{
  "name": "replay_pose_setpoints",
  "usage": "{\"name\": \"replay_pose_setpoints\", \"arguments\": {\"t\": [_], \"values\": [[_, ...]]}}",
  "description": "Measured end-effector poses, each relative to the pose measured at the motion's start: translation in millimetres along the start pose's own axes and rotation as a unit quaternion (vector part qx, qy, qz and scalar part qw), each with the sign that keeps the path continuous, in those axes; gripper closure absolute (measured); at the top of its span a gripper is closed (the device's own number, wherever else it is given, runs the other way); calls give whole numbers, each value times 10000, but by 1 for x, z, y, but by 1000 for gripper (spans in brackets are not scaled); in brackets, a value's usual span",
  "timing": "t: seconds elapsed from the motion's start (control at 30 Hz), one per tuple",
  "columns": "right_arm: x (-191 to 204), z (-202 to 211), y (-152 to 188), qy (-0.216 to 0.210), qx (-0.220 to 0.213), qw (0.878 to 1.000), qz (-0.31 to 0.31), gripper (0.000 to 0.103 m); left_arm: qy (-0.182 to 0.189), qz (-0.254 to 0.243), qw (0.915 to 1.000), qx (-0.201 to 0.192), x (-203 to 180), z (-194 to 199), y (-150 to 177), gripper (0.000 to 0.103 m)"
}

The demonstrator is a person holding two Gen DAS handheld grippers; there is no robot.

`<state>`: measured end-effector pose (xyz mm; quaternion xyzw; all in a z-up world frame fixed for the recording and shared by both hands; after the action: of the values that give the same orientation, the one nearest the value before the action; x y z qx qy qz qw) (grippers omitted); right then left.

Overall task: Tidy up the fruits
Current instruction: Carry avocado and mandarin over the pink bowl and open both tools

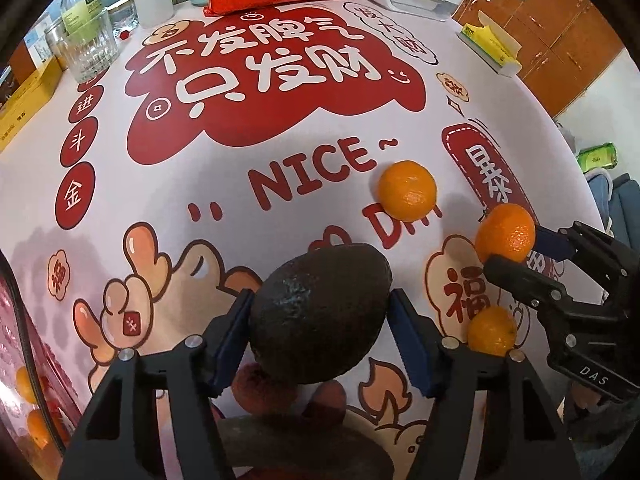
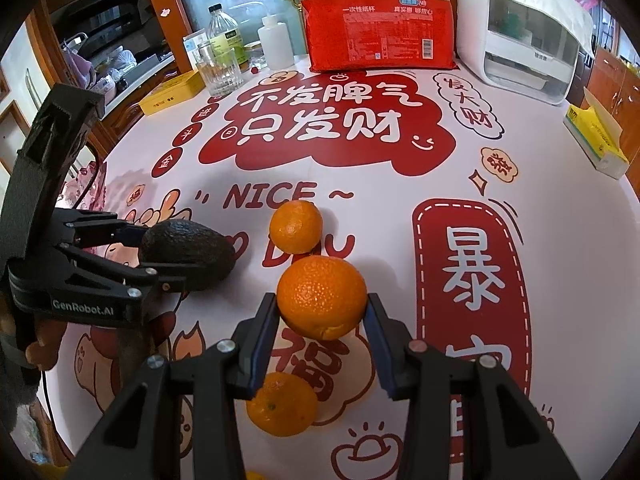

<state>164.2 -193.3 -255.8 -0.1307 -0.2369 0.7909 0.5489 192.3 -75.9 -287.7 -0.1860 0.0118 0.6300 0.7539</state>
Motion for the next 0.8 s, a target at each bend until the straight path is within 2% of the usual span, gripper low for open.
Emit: {"name": "replay_pose_setpoints", "arguments": {"t": [0.13, 0.33, 0.53, 0.8], "values": [[3, 6, -1, 44, -45, 10000, 36, 60, 75, 132, 9999, 31, -2, 4, 4, 38], [16, 17, -3, 90, -95, 9998, 128, 60, 39, 364, 9991, -198, 0, 27, 10, 38], [43, 38, -17, 50, -277, 9990, 345, 60, 5, 795, 9940, -747, 14, 82, 17, 38], [117, 64, -53, -145, -625, 9945, 822, 60, -667, 971, 9837, -1356, 72, 169, 33, 38]]}}
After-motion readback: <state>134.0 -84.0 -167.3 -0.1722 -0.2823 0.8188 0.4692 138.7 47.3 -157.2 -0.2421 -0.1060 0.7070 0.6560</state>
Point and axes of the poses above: each gripper's, at about its wrist camera, not at the fingertips, and z roughly against the way its jaws point, x to its left, y to its underside, the point moved 9 cm from there along -z, roughly the way its jaws point, and after that the axes turned 10 degrees about z, right-handed, at the moved point
